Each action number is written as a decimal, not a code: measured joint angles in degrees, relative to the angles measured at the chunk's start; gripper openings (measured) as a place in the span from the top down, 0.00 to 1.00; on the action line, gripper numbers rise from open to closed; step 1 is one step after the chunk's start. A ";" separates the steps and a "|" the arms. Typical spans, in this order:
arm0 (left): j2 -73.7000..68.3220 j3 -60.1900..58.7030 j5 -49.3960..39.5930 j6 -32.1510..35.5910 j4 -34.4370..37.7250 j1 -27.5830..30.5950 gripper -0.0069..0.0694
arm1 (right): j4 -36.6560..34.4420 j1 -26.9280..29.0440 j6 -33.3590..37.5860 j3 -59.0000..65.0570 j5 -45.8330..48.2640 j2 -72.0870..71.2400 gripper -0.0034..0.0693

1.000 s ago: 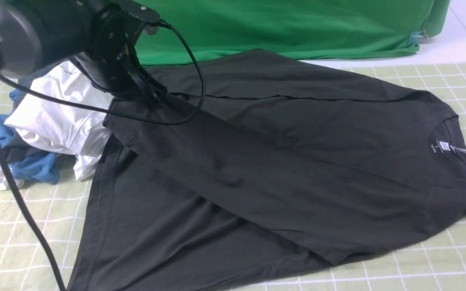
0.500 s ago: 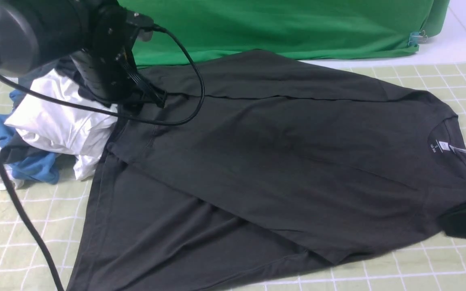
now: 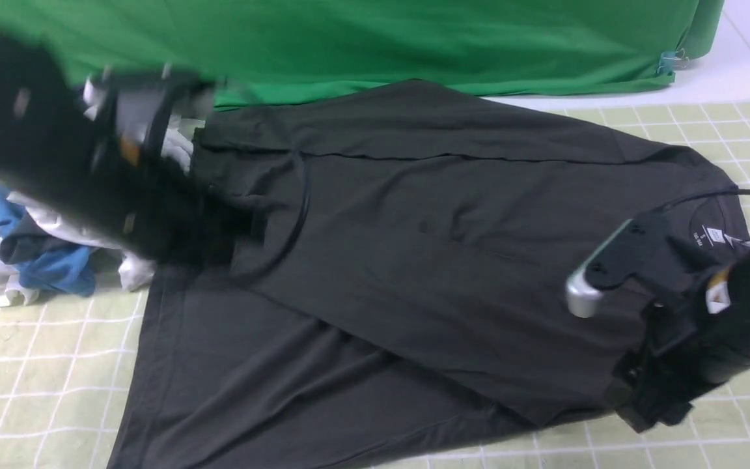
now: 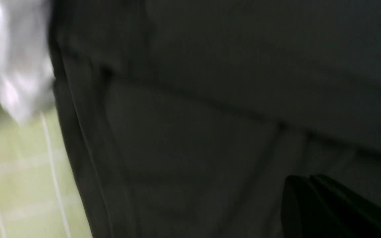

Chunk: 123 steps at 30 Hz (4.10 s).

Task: Fold a long-sleeved shirt over a green coffee tablecloth.
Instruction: 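Grab the top left corner of the dark shirt with the left gripper, then fold the left side of the dark shirt inward over its body with the left gripper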

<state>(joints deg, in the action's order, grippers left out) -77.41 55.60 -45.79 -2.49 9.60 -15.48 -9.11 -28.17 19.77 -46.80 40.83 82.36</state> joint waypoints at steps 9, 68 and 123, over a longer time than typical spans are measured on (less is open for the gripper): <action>12.57 -18.85 5.37 0.00 0.92 0.00 0.91 | 0.33 -0.29 0.42 0.00 -5.80 10.32 0.39; -26.57 26.20 2.91 -9.22 -0.18 5.70 0.85 | -0.33 -0.35 -15.30 13.84 17.58 -34.35 0.41; -37.83 47.03 -11.09 -8.53 6.44 8.67 0.88 | 16.15 -0.35 -23.29 8.48 13.39 -40.77 0.81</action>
<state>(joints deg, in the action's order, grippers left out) -115.25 102.63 -56.87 -11.03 16.04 -6.81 7.05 -28.52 -3.51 -38.32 54.23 41.60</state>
